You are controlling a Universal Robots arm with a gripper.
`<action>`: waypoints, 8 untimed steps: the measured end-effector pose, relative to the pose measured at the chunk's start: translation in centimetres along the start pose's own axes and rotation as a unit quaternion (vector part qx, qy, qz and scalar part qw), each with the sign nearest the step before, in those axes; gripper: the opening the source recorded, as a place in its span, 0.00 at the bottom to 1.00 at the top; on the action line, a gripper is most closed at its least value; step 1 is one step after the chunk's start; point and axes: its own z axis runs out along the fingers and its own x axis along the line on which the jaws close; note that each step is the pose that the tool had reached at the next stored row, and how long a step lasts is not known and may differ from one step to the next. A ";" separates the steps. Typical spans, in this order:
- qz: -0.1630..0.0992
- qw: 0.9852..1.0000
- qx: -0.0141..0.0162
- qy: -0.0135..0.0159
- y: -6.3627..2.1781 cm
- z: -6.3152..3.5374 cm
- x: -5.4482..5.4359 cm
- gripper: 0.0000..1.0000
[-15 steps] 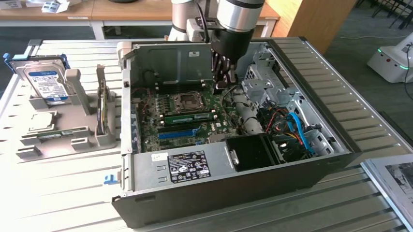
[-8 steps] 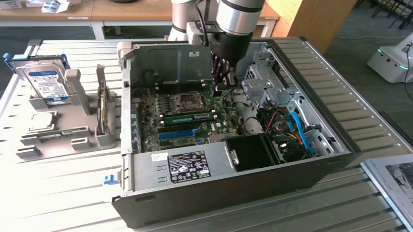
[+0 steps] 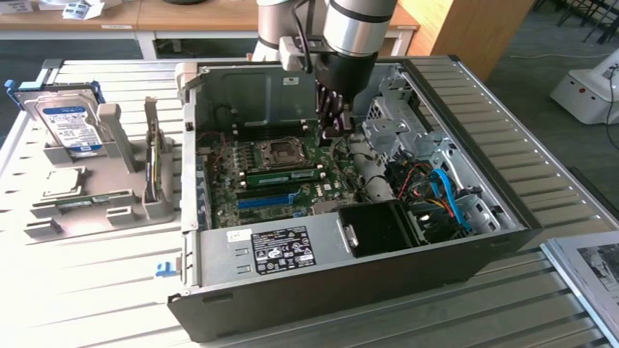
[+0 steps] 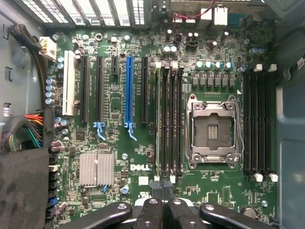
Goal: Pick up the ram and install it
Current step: 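Press down the ram until it locks into place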
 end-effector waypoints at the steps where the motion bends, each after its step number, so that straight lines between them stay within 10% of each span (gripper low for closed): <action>1: 0.000 1.000 0.000 0.000 0.00 0.06 0.0 0.10; 8: 0.000 1.000 0.000 0.000 -0.02 0.48 0.0 0.10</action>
